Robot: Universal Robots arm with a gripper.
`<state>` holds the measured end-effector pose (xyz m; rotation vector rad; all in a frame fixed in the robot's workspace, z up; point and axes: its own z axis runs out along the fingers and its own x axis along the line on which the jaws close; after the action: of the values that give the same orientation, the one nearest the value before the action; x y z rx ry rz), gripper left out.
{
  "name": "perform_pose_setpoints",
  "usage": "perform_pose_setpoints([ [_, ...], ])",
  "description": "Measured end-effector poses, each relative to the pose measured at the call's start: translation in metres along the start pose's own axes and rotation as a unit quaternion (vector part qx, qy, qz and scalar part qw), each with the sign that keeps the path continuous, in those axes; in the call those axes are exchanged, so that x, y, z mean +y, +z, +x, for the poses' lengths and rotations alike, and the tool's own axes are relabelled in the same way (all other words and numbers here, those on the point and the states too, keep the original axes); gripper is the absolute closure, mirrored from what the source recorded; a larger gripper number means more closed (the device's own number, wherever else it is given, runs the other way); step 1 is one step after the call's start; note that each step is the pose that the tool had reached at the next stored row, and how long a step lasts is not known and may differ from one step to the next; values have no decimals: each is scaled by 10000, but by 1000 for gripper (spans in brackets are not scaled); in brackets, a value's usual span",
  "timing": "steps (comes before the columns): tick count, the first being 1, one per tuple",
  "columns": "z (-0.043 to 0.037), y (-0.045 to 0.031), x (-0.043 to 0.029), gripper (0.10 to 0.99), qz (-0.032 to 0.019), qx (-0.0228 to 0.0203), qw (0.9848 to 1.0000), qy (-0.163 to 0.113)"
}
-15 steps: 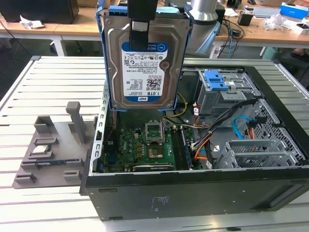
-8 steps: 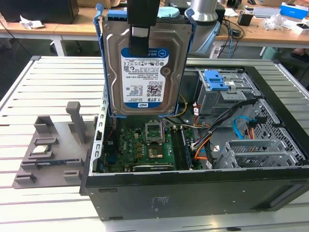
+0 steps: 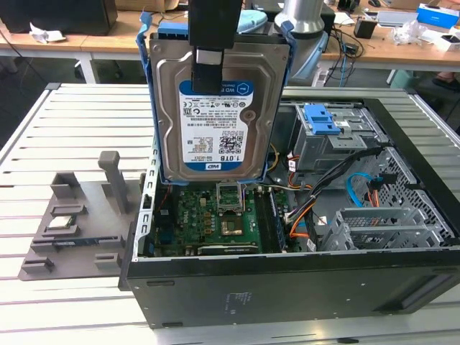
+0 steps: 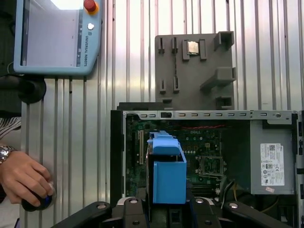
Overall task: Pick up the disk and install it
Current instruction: 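Pick up the disk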
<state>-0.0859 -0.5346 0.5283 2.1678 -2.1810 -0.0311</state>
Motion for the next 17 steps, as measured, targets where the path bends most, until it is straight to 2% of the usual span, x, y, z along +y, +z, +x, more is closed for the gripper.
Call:
perform_pose_setpoints([
  [4,98,5,0,725,0,0,10000,0],
  [8,103,4,-27,725,0,-1,10000,0],
  [10,102,2,-58,725,0,0,10000,0],
  [14,102,-6,-184,725,0,0,10000,0],
  [17,102,-9,-245,725,0,-1,10000,1],
])
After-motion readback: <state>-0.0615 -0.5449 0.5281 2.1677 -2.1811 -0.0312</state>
